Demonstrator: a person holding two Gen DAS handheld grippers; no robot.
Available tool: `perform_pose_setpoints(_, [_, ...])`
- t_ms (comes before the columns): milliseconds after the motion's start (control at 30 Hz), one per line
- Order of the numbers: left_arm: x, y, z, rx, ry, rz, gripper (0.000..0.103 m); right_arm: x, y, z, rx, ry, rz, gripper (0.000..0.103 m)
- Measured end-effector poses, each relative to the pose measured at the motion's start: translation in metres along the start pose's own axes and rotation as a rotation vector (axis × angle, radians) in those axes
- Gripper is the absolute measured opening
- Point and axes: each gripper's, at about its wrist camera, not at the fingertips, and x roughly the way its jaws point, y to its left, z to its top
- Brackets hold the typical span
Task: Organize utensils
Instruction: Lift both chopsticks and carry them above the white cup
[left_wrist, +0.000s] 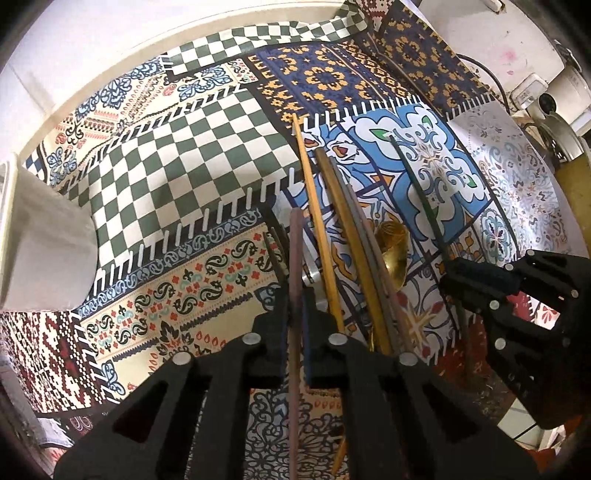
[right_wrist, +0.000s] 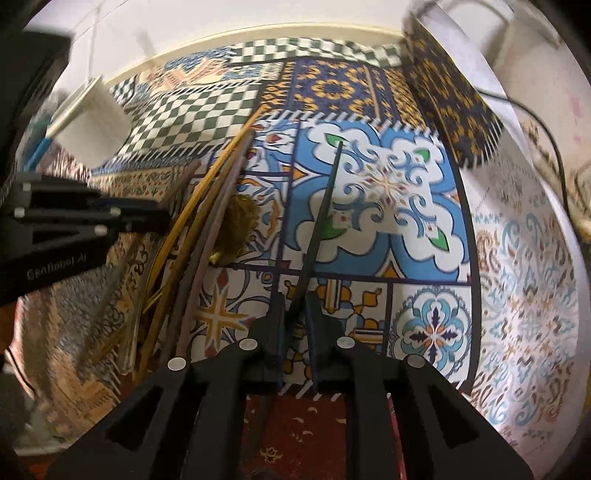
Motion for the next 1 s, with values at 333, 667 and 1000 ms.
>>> perform_pose_setpoints(333, [-0.039, 0.017, -0.040, -0.054, -0.087, -0.007, 0.005, 0.001, -0.008, 0.002, 0.086, 0.033, 0.149, 0.006])
perform_pose_setpoints(667, [-0.085, 0.009, -0.068, -0.115, -0.199, -0.014, 0.005, -0.024, -0.014, -0.013, 0.108, 0.000, 0.142, 0.006])
perform_pose_setpoints(1000, [-0.114, 0.005, -0.079, -0.156, -0.301, 0.021, 0.005, -0.064, -0.003, -0.005, 0.082, -0.113, 0.148, 0.006])
